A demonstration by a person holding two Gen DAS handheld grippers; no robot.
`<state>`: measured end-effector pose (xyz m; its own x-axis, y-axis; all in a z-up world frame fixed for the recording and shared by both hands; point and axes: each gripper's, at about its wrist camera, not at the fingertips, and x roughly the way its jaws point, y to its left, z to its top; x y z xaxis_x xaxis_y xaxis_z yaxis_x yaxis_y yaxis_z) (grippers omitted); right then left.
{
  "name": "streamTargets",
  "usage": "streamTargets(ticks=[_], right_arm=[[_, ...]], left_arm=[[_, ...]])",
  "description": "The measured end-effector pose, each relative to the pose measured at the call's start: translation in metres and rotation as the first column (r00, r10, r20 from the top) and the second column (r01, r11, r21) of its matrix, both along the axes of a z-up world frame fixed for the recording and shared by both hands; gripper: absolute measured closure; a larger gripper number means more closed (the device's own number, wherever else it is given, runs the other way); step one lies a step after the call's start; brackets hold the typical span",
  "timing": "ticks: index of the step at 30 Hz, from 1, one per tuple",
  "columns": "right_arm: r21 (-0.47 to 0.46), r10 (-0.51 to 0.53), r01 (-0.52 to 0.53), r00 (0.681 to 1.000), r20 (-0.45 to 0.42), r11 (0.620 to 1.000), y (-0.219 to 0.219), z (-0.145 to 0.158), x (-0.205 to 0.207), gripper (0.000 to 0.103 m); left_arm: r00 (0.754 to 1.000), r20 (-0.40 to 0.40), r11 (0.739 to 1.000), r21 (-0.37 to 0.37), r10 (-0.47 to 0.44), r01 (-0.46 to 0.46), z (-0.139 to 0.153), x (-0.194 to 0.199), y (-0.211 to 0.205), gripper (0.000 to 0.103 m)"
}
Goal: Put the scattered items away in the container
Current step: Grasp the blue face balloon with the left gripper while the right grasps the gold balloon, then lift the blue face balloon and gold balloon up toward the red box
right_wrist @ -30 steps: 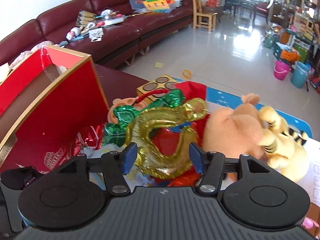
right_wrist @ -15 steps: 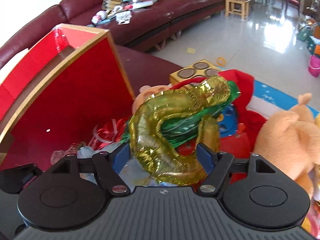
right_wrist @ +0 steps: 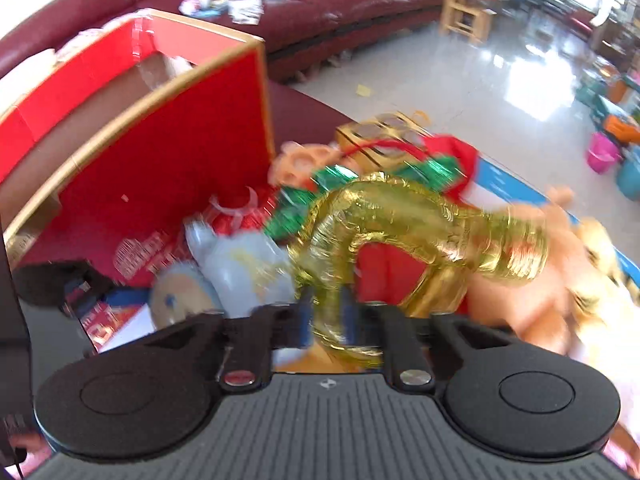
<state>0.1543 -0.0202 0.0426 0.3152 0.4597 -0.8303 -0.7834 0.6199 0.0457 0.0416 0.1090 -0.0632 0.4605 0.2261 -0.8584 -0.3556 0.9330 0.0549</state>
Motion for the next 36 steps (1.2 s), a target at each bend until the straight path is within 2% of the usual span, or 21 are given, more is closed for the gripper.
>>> streamTargets(ticks=[5,8,9,10,12,15,18,20,21,22,23,24,26,29,32,35,36], right_arm=[[0.034,-0.050,0.051,0.999,-0.021,0.998,-0.026,-0.004,0.000,0.090],[0.093,-0.043,0.044,0.999,-0.007,0.995,-0.031,0.005,0.002,0.083],[0.107,-0.035,0.034,0.999,0.005,0.994,-0.031,0.009,0.002,0.068],[0.127,-0.025,0.022,1.000,0.017,0.992,-0.032,0.013,0.002,0.045],[0.159,0.008,-0.014,0.999,0.038,0.987,-0.026,0.018,0.003,0.029],[0.157,0.050,-0.058,0.997,0.052,0.986,-0.008,0.016,0.010,0.029],[0.115,0.047,-0.051,0.998,0.035,0.992,0.006,0.000,0.024,0.028],[0.113,0.021,-0.018,0.999,-0.029,0.993,0.006,-0.012,0.033,0.029],[0.128,0.009,0.001,0.997,-0.077,0.992,0.002,-0.016,0.036,0.036],[0.140,0.001,0.015,0.994,-0.113,0.990,-0.001,-0.020,0.038,0.058],[0.135,-0.003,0.022,0.990,-0.138,0.991,-0.002,-0.023,0.038,0.074],[0.116,-0.012,0.029,0.989,-0.144,0.993,-0.003,-0.027,0.037,0.101],[0.095,-0.032,0.043,0.993,-0.113,0.995,-0.007,-0.031,0.034,0.101],[0.088,-0.059,0.070,0.991,-0.123,0.994,-0.012,-0.038,0.034,0.101],[0.078,-0.054,0.062,0.993,-0.106,0.995,-0.014,-0.042,0.033,0.101],[0.084,-0.016,0.022,0.997,-0.071,0.996,-0.017,-0.040,0.030,0.096],[0.088,0.011,-0.007,0.999,-0.052,0.996,-0.018,-0.037,0.029,0.091]], left_arm=[[0.999,0.024,1.000,0.017,-0.025,0.025,0.007,-0.004,-0.001,0.042],[0.998,0.016,0.997,0.047,-0.056,0.055,0.005,-0.006,-0.005,0.044],[0.997,0.013,0.996,0.060,-0.074,0.073,0.005,-0.007,-0.008,0.045],[0.995,0.007,0.993,0.075,-0.096,0.096,0.005,-0.007,-0.012,0.045],[0.989,0.001,0.985,0.095,-0.145,0.144,0.004,-0.008,-0.019,0.045],[0.977,-0.007,0.970,0.119,-0.211,0.211,0.002,-0.010,-0.030,0.045],[0.967,-0.004,0.959,0.134,-0.253,0.251,0.002,-0.014,-0.037,0.045],[0.966,-0.006,0.958,0.128,-0.258,0.256,0.002,-0.012,-0.037,0.045],[0.968,-0.008,0.961,0.122,-0.251,0.250,0.001,-0.012,-0.035,0.043],[0.971,-0.010,0.964,0.118,-0.237,0.236,-0.001,-0.009,-0.034,0.040],[0.978,-0.011,0.971,0.122,-0.206,0.206,-0.004,-0.007,-0.031,0.029],[0.985,-0.014,0.976,0.130,-0.172,0.172,-0.005,-0.005,-0.027,0.022],[0.993,-0.012,0.984,0.134,-0.118,0.119,-0.006,0.000,-0.021,0.016],[0.997,-0.009,0.995,0.073,-0.071,0.072,-0.005,-0.006,-0.009,0.016],[0.998,-0.033,0.996,0.068,-0.055,0.057,-0.011,-0.006,-0.008,0.016],[0.997,-0.065,0.996,0.080,-0.042,0.047,-0.012,-0.006,-0.004,0.016],[0.997,-0.067,0.996,0.077,-0.038,0.043,-0.012,-0.007,-0.002,0.016]])
